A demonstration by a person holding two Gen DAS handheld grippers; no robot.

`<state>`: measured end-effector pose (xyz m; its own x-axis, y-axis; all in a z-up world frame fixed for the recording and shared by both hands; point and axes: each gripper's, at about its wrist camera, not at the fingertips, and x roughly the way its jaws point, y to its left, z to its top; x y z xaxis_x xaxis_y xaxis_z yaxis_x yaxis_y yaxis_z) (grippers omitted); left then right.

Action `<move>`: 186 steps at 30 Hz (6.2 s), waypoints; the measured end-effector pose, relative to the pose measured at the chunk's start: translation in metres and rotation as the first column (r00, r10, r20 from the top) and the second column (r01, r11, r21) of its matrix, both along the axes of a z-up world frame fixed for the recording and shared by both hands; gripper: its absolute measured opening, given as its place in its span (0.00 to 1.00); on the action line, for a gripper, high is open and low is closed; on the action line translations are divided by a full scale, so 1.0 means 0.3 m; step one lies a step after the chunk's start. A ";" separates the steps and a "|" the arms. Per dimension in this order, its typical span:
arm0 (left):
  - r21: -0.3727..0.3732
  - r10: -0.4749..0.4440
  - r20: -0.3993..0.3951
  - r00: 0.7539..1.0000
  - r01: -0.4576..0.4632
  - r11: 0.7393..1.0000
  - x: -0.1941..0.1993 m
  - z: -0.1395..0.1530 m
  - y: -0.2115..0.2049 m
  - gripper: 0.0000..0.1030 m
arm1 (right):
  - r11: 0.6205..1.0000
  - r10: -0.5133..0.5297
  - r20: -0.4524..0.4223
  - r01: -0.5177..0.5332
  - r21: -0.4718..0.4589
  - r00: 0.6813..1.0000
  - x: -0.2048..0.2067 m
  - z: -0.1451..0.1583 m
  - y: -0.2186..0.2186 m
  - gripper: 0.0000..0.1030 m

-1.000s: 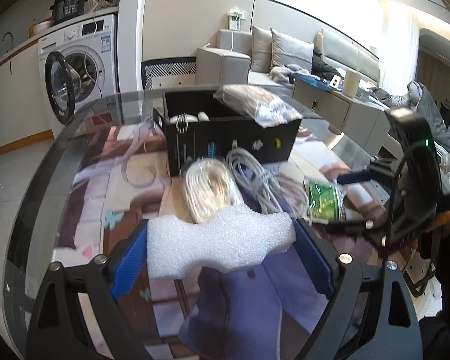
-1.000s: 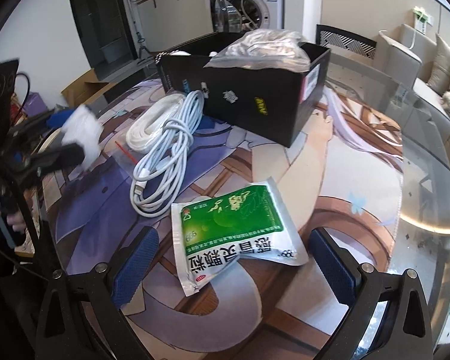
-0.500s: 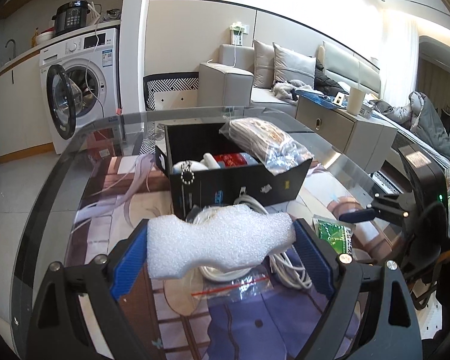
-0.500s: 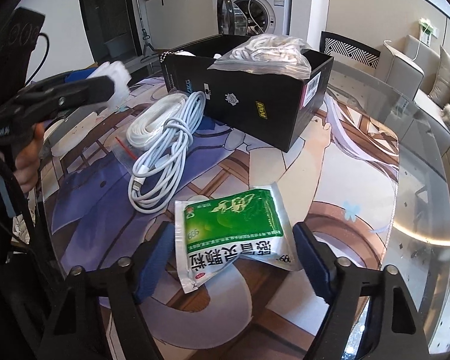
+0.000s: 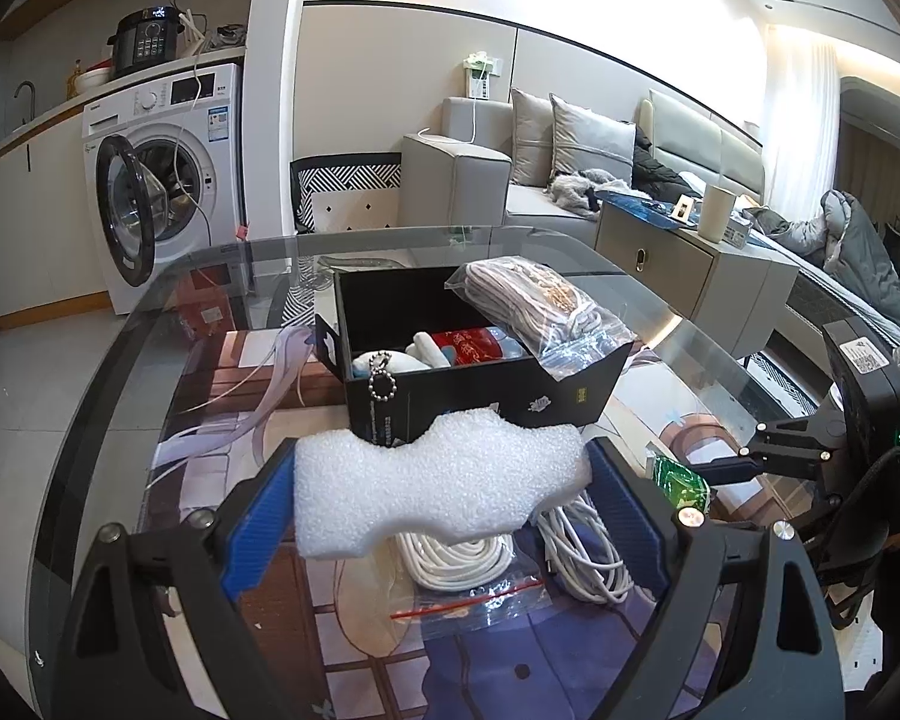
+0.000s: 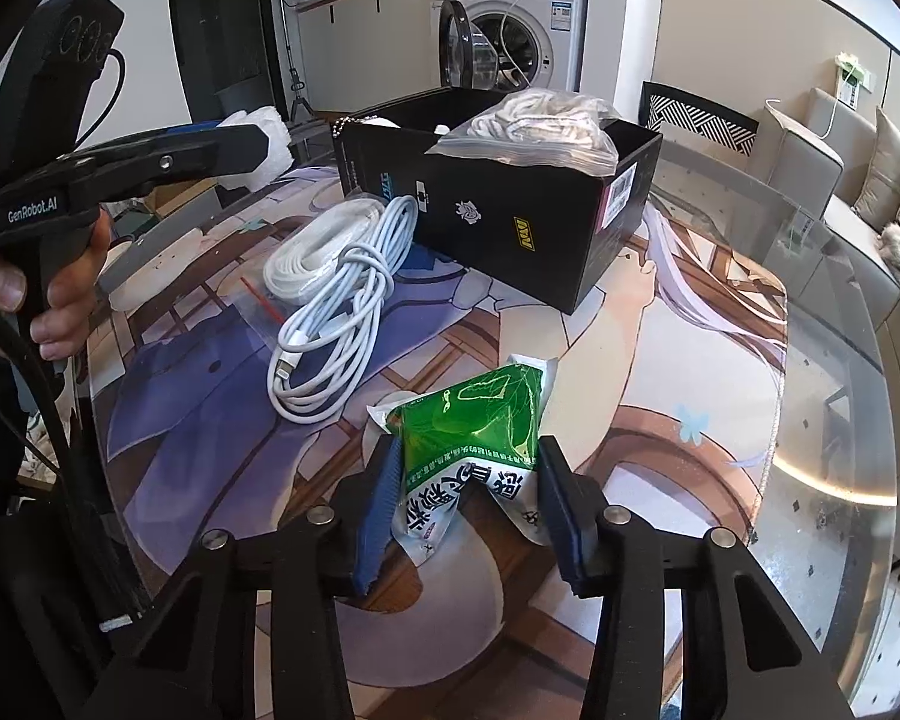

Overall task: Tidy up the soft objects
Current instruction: 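Grasp the white foam piece with the left tool while the right tool grasps the green packet, then carry the foam and green packet over the black box and lower them, then open both tools to release the foam and green packet into the box, then move the left tool to the rope zip bag while the right tool reaches the white cable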

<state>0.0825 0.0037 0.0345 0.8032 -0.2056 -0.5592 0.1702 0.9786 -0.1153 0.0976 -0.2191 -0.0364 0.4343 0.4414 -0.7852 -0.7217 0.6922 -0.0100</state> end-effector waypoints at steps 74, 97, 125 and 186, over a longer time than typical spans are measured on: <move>0.114 0.042 0.008 0.999 -0.042 0.993 0.393 -0.018 0.002 0.89 | 0.999 -0.035 0.152 0.032 0.023 0.988 0.413 0.163 0.267 0.43; 0.103 -0.022 0.005 1.000 0.021 0.994 0.328 0.010 -0.022 1.00 | 0.985 -0.145 0.203 0.123 0.119 0.968 0.286 0.209 0.107 0.99; 0.091 0.135 -0.079 0.988 -0.128 0.988 0.117 -0.081 0.062 1.00 | 0.984 -0.093 -0.008 0.093 0.149 0.996 0.146 0.090 0.166 0.99; 0.133 0.073 -0.310 0.948 -0.033 0.991 0.179 -0.219 -0.053 1.00 | 0.993 -0.119 -0.046 0.118 -0.020 0.992 0.187 -0.032 0.170 0.97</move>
<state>0.1363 -0.0123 -0.0312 0.5909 -0.0799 -0.8028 0.0925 0.9952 -0.0310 0.1536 -0.1682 -0.0460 0.4451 0.3751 -0.8131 -0.6344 0.7729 0.0093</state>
